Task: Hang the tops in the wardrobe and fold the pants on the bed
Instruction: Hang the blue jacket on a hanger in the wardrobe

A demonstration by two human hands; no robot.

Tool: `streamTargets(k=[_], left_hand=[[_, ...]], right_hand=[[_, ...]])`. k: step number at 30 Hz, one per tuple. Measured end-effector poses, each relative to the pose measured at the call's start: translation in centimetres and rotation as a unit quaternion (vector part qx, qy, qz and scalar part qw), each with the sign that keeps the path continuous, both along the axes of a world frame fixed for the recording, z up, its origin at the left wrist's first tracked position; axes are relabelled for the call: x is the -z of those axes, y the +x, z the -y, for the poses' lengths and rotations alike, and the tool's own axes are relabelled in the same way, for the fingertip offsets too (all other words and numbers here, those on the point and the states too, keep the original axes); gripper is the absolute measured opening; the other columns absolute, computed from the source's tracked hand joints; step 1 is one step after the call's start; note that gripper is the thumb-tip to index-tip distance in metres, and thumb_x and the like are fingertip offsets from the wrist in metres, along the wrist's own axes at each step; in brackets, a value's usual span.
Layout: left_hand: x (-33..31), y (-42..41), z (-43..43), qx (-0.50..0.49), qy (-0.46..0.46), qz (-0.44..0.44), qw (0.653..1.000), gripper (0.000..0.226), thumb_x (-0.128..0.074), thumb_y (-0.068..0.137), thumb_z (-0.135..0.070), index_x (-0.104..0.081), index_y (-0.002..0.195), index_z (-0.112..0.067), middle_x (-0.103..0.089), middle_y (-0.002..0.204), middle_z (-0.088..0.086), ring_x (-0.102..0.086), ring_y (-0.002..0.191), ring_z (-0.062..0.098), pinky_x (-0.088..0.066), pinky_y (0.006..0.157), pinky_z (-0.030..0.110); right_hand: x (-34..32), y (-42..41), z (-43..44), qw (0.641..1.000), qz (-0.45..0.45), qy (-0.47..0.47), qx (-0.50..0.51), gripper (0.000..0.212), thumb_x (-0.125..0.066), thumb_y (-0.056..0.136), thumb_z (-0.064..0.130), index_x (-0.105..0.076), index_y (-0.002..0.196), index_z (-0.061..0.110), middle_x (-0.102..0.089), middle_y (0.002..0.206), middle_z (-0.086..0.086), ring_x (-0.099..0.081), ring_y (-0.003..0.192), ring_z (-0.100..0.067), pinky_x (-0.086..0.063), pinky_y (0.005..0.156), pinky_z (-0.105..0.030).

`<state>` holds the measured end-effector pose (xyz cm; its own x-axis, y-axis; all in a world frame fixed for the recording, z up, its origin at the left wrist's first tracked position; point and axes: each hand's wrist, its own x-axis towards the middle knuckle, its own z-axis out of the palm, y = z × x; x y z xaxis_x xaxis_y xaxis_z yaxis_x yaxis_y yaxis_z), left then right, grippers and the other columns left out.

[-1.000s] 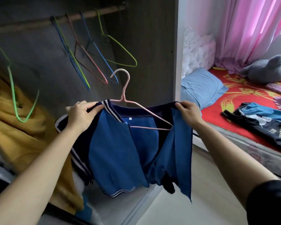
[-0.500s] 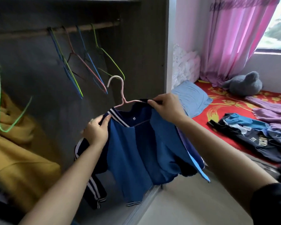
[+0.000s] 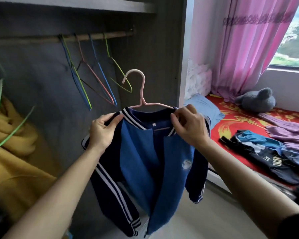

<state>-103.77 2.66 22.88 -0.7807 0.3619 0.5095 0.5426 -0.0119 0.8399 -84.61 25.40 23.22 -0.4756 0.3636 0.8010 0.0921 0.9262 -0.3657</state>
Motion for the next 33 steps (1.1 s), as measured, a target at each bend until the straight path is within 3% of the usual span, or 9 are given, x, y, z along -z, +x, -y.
streamTargets(k=[2,5,9,13,17,22,25,28,33], left_hand=[[-1.0,-0.2,0.5,0.021,0.004,-0.014,1.000,0.028,-0.072,0.082,-0.054,-0.077,0.100,-0.034,-0.075,0.097,-0.008,-0.071,0.093,0.013,-0.057,0.088,0.040],[-2.1,-0.4,1.1,0.035,0.022,-0.014,0.999,0.025,-0.073,0.081,-0.054,-0.078,0.097,-0.036,-0.076,0.097,-0.009,-0.071,0.091,0.010,-0.056,0.082,0.029],[-2.8,-0.9,2.0,0.033,0.059,0.009,0.998,0.024,-0.076,0.078,-0.052,-0.079,0.094,-0.034,-0.077,0.093,-0.008,-0.070,0.084,0.005,-0.053,0.073,0.018],[-2.8,-1.4,2.6,0.060,0.054,0.020,0.997,0.027,-0.076,0.080,-0.048,-0.079,0.099,-0.029,-0.076,0.096,-0.006,-0.070,0.085,0.005,-0.053,0.072,0.016],[-3.4,-1.1,2.2,0.089,0.043,0.022,0.995,0.025,-0.075,0.082,-0.043,-0.078,0.102,-0.028,-0.076,0.099,-0.005,-0.070,0.087,0.004,-0.053,0.073,0.015],[-4.1,-0.7,1.4,0.098,0.054,0.063,0.992,0.010,-0.073,0.087,-0.028,-0.079,0.095,-0.027,-0.077,0.095,-0.003,-0.069,0.081,0.005,-0.053,0.071,0.017],[-4.2,-0.5,0.4,0.131,0.025,0.118,0.984,0.012,-0.071,0.089,-0.024,-0.078,0.098,-0.019,-0.076,0.098,0.003,-0.069,0.084,0.011,-0.054,0.078,0.025],[-4.7,-0.4,-0.5,0.134,-0.020,0.061,0.989,0.017,-0.067,0.093,-0.022,-0.075,0.102,-0.011,-0.075,0.096,0.005,-0.066,0.085,0.012,-0.053,0.080,0.026],[-6.3,-1.4,-2.0,0.133,-0.062,-0.038,0.989,0.016,-0.067,0.093,-0.021,-0.072,0.100,-0.007,-0.073,0.091,0.008,-0.063,0.076,0.008,-0.051,0.075,0.025]], right_hand=[[-0.8,0.2,-1.6,0.998,-0.044,0.024,0.028,0.029,-0.061,0.092,0.040,-0.061,0.106,0.015,-0.051,0.109,-0.001,-0.057,0.089,-0.018,-0.046,0.075,-0.029],[-2.0,0.8,-3.8,0.997,0.048,0.052,-0.015,0.045,-0.046,0.098,0.051,-0.057,0.123,0.016,-0.055,0.117,-0.005,-0.055,0.108,-0.023,-0.044,0.094,-0.037],[-2.4,1.2,-4.2,0.975,0.210,0.070,-0.027,0.058,-0.021,0.100,0.062,-0.058,0.100,0.017,-0.067,0.093,-0.006,-0.064,0.087,-0.032,-0.051,0.076,-0.045],[-2.9,0.2,-2.7,0.977,0.170,0.126,0.019,0.051,-0.025,0.100,0.057,-0.047,0.089,0.012,-0.065,0.078,-0.011,-0.062,0.072,-0.041,-0.049,0.061,-0.045],[-4.7,-1.6,-0.5,0.978,0.164,0.125,-0.018,0.048,-0.023,0.099,0.058,-0.035,0.082,0.014,-0.036,0.059,0.010,-0.056,0.059,-0.038,-0.040,0.052,-0.040],[-6.3,-2.0,-1.1,0.976,0.158,0.149,-0.033,0.048,-0.029,0.100,0.057,-0.036,0.082,0.013,-0.040,0.058,0.004,-0.055,0.056,-0.037,-0.033,0.052,-0.036],[-6.7,-1.2,-2.1,0.969,0.147,0.199,0.030,0.051,-0.029,0.100,0.058,-0.043,0.084,0.013,-0.056,0.061,-0.004,-0.060,0.057,-0.038,-0.030,0.053,-0.033],[-7.2,-0.4,-2.4,0.963,0.102,0.227,0.100,0.051,-0.034,0.101,0.056,-0.052,0.087,0.011,-0.068,0.070,-0.008,-0.063,0.057,-0.037,-0.026,0.055,-0.031],[-8.4,1.6,-2.1,0.965,0.067,0.201,0.154,0.045,-0.043,0.101,0.052,-0.054,0.088,0.010,-0.069,0.076,-0.010,-0.064,0.059,-0.041,-0.035,0.056,-0.035]])
